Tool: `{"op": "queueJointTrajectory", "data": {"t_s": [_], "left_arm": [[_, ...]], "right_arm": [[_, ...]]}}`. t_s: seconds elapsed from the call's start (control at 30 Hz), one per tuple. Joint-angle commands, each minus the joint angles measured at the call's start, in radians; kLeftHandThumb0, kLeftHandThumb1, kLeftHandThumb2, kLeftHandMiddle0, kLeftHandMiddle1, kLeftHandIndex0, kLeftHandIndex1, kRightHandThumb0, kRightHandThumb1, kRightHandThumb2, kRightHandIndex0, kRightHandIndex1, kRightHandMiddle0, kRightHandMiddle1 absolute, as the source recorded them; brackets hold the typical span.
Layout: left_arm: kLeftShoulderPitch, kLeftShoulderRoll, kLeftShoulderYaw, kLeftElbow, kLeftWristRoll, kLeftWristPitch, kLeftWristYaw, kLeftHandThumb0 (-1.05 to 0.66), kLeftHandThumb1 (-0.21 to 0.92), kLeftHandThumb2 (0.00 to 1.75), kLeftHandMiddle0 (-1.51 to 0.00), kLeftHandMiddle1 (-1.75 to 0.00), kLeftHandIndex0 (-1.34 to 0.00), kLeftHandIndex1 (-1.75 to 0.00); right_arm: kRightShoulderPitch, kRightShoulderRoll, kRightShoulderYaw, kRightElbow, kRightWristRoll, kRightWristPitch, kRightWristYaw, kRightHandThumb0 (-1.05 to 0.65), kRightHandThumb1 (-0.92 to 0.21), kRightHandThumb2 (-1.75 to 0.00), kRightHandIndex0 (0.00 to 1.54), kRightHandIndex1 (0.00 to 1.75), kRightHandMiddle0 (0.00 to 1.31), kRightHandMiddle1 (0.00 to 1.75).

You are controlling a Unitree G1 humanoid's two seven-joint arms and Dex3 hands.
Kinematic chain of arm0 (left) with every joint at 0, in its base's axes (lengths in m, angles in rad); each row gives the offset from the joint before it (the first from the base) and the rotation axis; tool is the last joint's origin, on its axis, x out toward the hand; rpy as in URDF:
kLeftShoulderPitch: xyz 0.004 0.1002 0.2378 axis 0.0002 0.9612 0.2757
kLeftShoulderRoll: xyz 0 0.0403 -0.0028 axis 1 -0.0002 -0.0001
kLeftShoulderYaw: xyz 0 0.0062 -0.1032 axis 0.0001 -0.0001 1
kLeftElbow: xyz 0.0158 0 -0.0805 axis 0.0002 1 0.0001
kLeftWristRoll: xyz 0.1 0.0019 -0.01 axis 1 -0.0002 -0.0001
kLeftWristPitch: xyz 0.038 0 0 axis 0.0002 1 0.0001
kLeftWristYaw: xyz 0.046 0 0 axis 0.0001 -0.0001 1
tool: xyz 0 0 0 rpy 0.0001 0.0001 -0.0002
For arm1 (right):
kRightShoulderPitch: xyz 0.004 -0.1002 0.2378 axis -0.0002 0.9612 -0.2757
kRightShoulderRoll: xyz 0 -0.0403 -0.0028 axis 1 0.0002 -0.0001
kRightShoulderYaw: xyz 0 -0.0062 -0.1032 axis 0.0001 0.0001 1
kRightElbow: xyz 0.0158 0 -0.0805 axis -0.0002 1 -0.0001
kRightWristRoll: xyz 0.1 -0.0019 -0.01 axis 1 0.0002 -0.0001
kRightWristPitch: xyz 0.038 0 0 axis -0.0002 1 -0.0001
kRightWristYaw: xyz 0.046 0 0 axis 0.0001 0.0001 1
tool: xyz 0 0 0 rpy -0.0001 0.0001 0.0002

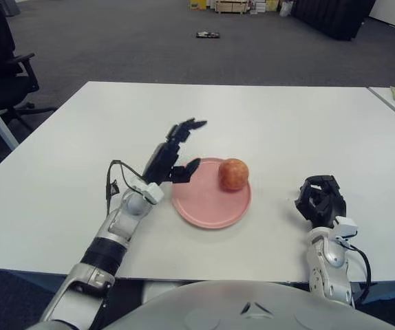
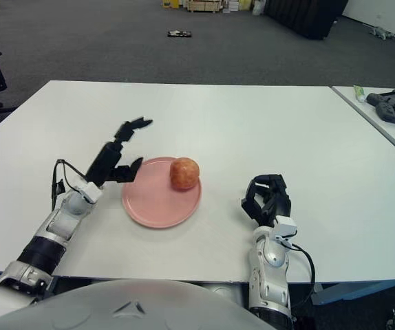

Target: Put the apple into the plate.

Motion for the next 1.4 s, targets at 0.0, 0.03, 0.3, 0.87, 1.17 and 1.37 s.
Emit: {"op": "queueJointTrajectory", "data": {"t_s": [0.0, 0.03, 0.3, 0.87, 1.17, 1.37], "left_arm": [[0.038, -0.068, 0.05, 0.004, -0.113, 0.02, 0.011, -0.82, 0.92, 0.81, 0.0, -0.61, 0.0, -0.93], [0.048, -0.079, 0.06, 0.007, -0.136, 0.002, 0.009, -0.81, 0.92, 0.79, 0.0, -0.61, 0.0, -0.95], [0.098, -0.11, 0.119, 0.011, -0.232, 0.014, -0.044, -0.74, 0.9, 0.75, 0.0, -0.57, 0.0, -1.06], [0.082, -0.137, 0.295, 0.268, -0.386, 0.196, -0.124, -0.63, 0.88, 0.96, -0.02, -1.07, -0.01, -1.52], [0.067, -0.152, 0.327, 0.35, -0.335, 0.283, -0.065, -0.46, 0.76, 0.94, -0.36, -1.42, -0.27, -1.72], [0.068, -0.148, 0.316, 0.346, -0.318, 0.315, -0.089, -0.42, 0.57, 1.03, -0.64, -1.71, -0.42, -1.74]], "right_arm": [[-0.018, 0.008, 0.004, 0.004, 0.004, -0.01, 0.0, -0.41, -0.57, -1.01, 0.76, 1.75, 0.42, 1.75], [-0.019, 0.007, 0.004, 0.004, 0.003, -0.009, 0.0, -0.41, -0.57, -1.01, 0.77, 1.75, 0.42, 1.75], [-0.018, 0.003, 0.009, 0.004, -0.006, -0.009, -0.004, -0.41, -0.57, -1.01, 0.78, 1.75, 0.42, 1.75], [-0.01, 0.005, 0.011, 0.001, 0.009, -0.01, 0.003, -0.41, -0.56, -1.02, 0.77, 1.75, 0.42, 1.75], [-0.005, 0.009, 0.015, 0.005, 0.012, -0.011, 0.004, -0.41, -0.56, -1.01, 0.76, 1.75, 0.42, 1.75], [-0.007, 0.013, 0.016, 0.005, 0.014, 0.002, -0.002, -0.41, -0.57, -1.01, 0.75, 1.75, 0.42, 1.75]]}}
